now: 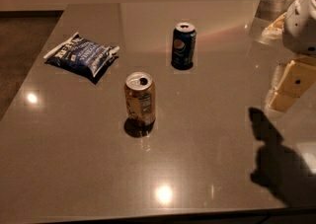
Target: Knock orange can over
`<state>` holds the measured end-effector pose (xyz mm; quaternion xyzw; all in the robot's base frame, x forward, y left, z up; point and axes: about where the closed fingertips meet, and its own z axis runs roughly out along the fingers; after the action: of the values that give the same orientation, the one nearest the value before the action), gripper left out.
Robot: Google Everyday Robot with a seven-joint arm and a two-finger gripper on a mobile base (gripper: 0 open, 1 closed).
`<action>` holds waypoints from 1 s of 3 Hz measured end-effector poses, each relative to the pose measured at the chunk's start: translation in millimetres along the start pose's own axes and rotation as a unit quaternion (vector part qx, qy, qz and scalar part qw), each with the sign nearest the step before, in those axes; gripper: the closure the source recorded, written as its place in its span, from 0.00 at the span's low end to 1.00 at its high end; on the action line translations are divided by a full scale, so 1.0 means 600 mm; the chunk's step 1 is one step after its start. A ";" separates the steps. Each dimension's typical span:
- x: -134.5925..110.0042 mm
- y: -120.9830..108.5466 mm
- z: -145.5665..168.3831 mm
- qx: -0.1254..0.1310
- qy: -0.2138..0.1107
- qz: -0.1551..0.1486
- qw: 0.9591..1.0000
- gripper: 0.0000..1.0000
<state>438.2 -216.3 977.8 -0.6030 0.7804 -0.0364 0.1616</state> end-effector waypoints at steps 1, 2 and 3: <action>0.000 0.000 0.000 0.000 0.000 0.000 1.000 0.00; -0.035 0.006 0.021 0.004 -0.028 0.000 1.000 0.00; -0.072 0.016 0.041 0.011 -0.089 0.020 0.996 0.00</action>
Offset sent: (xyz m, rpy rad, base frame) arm 0.0137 0.0405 -0.0193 0.0887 -0.0270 0.0307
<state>446.0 -168.8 960.9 -0.5862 0.7745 0.0121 0.2374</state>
